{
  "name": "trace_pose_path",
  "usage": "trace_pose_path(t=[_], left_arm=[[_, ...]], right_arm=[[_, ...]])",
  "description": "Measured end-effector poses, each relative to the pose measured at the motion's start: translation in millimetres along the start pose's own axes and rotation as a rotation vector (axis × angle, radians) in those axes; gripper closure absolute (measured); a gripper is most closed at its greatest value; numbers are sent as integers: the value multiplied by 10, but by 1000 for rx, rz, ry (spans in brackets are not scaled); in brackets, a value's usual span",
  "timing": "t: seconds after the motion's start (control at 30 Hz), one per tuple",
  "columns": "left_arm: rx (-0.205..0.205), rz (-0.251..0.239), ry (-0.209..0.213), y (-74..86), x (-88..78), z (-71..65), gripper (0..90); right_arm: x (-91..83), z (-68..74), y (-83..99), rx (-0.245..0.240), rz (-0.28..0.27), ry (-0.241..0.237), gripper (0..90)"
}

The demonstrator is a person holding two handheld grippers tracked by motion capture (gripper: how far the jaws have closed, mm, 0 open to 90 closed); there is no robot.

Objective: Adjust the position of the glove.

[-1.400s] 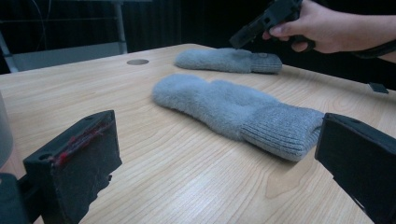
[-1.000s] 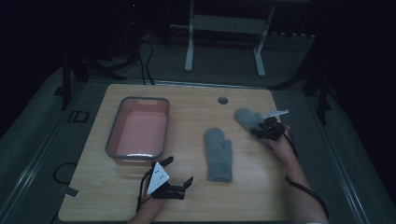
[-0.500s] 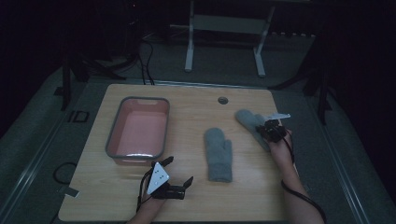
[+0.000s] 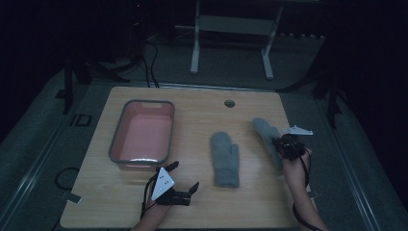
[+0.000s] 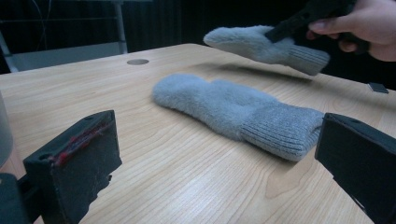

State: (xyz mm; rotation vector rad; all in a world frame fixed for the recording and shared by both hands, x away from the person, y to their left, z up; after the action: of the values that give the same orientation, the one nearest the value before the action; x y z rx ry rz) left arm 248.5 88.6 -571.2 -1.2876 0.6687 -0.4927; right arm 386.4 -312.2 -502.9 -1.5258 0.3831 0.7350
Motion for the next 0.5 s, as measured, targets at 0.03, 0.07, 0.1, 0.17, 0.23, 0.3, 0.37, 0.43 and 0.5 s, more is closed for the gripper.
trace_pose_path(t=[0.03, 0.07, 0.1, 0.17, 0.23, 0.3, 0.37, 0.43, 0.5], left_arm=[[0, 0, 0, 0, 0, 0, 2], [0, 1, 0, 0, -1, 1, 2], [-1, 2, 0, 0, -1, 2, 2], [0, 2, 0, 0, -1, 2, 2], [0, 2, 0, 0, -1, 1, 2], [1, 2, 0, 0, -1, 0, 2], [0, 2, 0, 0, -1, 0, 2], [2, 3, 0, 0, -1, -1, 2], [2, 2, 0, 0, 0, -2, 2]], right_arm=[[-26, 19, 21, 3, 2, 6, 848], [-52, 32, 51, 9, 4, 9, 848], [-76, 43, 93, 12, 9, 14, 848], [-96, 41, 156, 14, 12, 27, 848], [-109, 26, 233, 27, 20, 33, 848], [-99, 17, 330, 42, 39, 31, 847], [-69, 10, 410, 52, 54, 27, 846], [-4, 13, 490, 54, 79, 14, 844], [48, 51, 542, 33, 93, 12, 835]])
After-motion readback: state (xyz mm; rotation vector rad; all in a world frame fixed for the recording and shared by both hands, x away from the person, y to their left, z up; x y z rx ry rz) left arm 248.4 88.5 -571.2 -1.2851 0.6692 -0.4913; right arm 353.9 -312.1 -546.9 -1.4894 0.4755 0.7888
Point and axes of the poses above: each handheld gripper's, and its own axes: x roughly forward along the jaws, y roughly out of its underside, z roughly to its left, the point moved 1 cm from there along x, roughly forward along the jaws, and after that the axes turned 9 degrees about x, right-handed, at the moved point
